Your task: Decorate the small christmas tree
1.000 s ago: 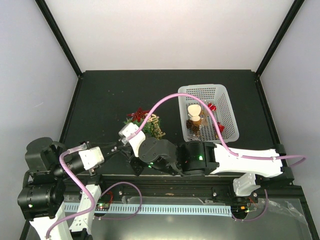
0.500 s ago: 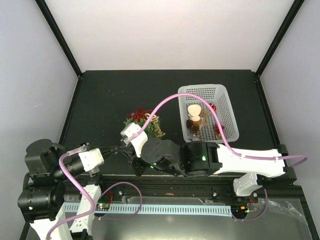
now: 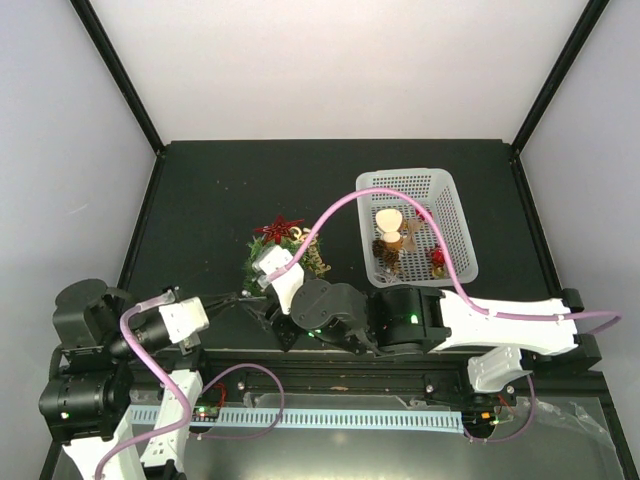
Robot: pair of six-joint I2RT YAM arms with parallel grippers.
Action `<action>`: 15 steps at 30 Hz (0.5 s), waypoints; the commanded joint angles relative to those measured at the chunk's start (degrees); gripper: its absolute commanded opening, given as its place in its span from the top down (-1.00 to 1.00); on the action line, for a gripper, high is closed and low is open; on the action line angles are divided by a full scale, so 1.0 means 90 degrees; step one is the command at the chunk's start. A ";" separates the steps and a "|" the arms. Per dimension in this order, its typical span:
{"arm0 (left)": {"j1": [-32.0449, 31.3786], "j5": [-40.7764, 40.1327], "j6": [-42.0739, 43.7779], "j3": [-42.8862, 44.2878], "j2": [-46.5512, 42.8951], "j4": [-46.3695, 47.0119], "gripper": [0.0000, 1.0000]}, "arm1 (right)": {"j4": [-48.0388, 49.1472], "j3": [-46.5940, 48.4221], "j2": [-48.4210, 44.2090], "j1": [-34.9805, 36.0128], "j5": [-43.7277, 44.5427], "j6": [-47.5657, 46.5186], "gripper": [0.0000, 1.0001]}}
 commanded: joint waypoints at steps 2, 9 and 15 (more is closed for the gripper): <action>-0.0018 -0.0035 -0.0124 -0.0202 -0.0031 0.0249 0.97 | 0.0361 -0.0204 -0.0393 0.0057 0.0423 -0.0046 0.17; -0.0018 -0.0275 -0.0237 -0.0560 0.0065 0.0627 0.97 | 0.0519 -0.0592 -0.0867 0.0049 0.1152 -0.0031 0.11; -0.0012 -0.0737 -0.0241 -0.0717 0.0405 0.0986 0.97 | 0.0579 -0.0989 -0.1271 0.0042 0.1645 -0.0043 0.06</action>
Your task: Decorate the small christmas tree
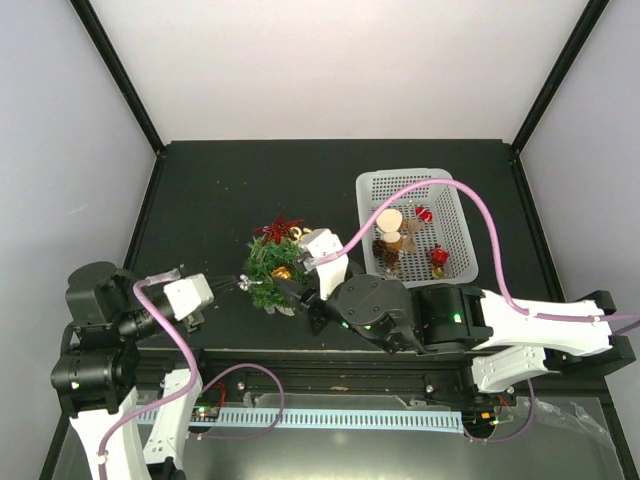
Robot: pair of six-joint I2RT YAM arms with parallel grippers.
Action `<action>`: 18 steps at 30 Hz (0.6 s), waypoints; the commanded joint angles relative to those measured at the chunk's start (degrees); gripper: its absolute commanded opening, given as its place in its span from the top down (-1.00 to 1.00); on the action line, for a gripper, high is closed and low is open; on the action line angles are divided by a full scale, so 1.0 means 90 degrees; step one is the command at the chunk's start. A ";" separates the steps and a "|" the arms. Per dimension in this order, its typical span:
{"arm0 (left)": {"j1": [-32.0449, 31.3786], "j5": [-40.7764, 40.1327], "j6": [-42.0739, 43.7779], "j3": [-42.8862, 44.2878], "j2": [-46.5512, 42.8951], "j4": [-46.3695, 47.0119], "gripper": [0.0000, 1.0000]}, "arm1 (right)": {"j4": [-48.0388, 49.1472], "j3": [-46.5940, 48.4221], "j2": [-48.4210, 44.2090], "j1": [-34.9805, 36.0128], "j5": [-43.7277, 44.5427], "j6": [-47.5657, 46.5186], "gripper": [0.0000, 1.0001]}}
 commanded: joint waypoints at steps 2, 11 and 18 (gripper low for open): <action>-0.0019 -0.0595 -0.0089 -0.0074 0.0512 0.0550 0.97 | 0.0149 -0.0278 -0.0332 0.0011 0.0719 0.0002 0.06; -0.0026 -0.1129 0.0078 -0.0002 0.1358 0.0741 0.97 | 0.0006 -0.1007 -0.0883 -0.0057 0.0922 0.0350 0.05; -0.0056 -0.1493 0.0462 -0.0005 0.1844 0.0468 0.97 | -0.0004 -0.1373 -0.1094 -0.0110 0.0956 0.0523 0.05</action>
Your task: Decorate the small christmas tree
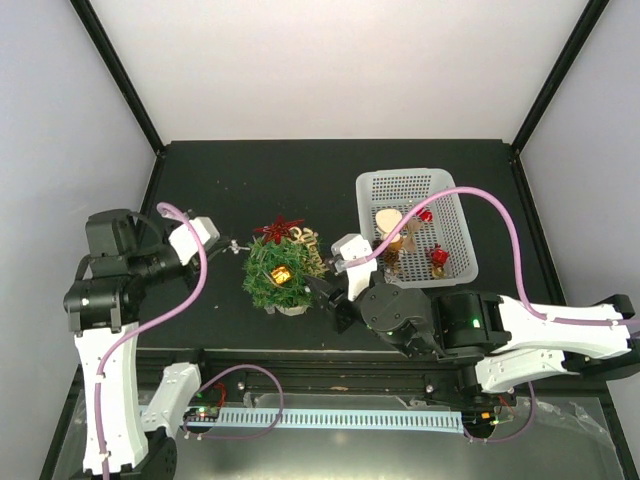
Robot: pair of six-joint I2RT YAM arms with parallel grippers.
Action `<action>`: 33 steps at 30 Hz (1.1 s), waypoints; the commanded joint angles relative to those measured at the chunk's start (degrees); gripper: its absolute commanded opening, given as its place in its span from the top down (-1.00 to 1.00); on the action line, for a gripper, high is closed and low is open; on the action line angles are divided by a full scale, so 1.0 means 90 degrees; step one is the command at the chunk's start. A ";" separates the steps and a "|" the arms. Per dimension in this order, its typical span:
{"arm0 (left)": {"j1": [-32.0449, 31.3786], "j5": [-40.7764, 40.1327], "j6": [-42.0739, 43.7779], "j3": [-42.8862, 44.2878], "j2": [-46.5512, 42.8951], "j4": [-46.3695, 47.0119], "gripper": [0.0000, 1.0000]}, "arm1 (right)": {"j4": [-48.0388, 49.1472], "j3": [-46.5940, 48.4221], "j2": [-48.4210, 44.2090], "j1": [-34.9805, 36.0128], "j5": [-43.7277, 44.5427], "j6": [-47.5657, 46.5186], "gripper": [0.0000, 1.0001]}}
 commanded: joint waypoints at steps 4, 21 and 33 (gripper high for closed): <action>-0.0144 -0.0327 0.0346 -0.0193 0.0310 0.0001 0.97 | 0.0058 -0.0229 -0.0121 -0.0073 0.0247 0.0288 0.05; -0.0866 -0.0627 -0.0235 -0.1145 0.0335 0.0940 0.97 | 0.0103 -0.0577 -0.0277 -0.0207 0.0149 0.0481 0.04; -0.1434 -0.0949 -0.0642 -0.1554 0.0283 0.1402 0.97 | 0.0093 -0.0647 -0.0310 -0.0212 0.0133 0.0533 0.04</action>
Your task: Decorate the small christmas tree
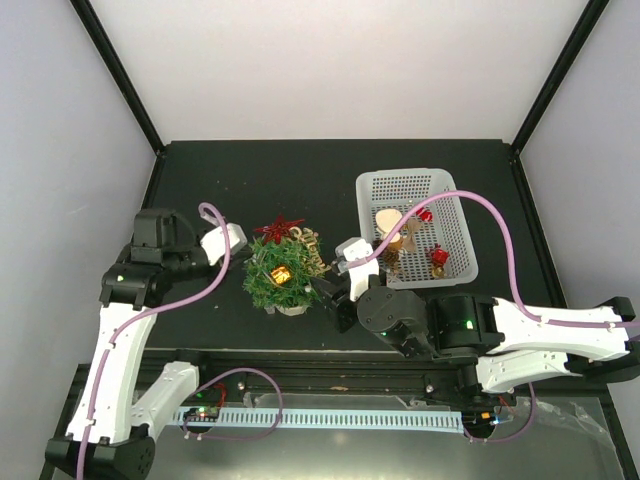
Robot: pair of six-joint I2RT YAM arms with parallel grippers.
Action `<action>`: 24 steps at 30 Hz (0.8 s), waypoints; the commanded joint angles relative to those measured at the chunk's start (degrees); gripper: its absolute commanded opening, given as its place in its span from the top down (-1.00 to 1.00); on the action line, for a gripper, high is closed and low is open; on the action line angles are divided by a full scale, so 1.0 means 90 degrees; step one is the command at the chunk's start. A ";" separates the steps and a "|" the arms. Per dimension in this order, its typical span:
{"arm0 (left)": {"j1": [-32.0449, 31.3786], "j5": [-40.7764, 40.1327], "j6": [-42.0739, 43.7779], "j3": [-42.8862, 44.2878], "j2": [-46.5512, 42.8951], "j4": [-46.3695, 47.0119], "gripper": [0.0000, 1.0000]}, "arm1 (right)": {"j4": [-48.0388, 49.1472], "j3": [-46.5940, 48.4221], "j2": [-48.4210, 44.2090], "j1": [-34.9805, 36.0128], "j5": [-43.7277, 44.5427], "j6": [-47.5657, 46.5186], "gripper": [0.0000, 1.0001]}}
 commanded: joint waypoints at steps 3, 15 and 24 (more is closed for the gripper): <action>-0.0212 -0.0261 -0.0234 -0.0155 -0.0030 0.0332 0.97 | 0.0074 -0.0043 -0.0117 -0.0036 0.0111 0.0103 0.04; -0.0388 -0.0299 -0.0258 -0.0231 -0.0155 0.0160 0.97 | 0.0065 0.0043 -0.0024 -0.0047 0.0121 0.0052 0.04; -0.0601 -0.0401 -0.0354 -0.0379 -0.0291 0.0169 0.88 | 0.0035 0.0064 0.0001 -0.0044 0.0097 0.0062 0.04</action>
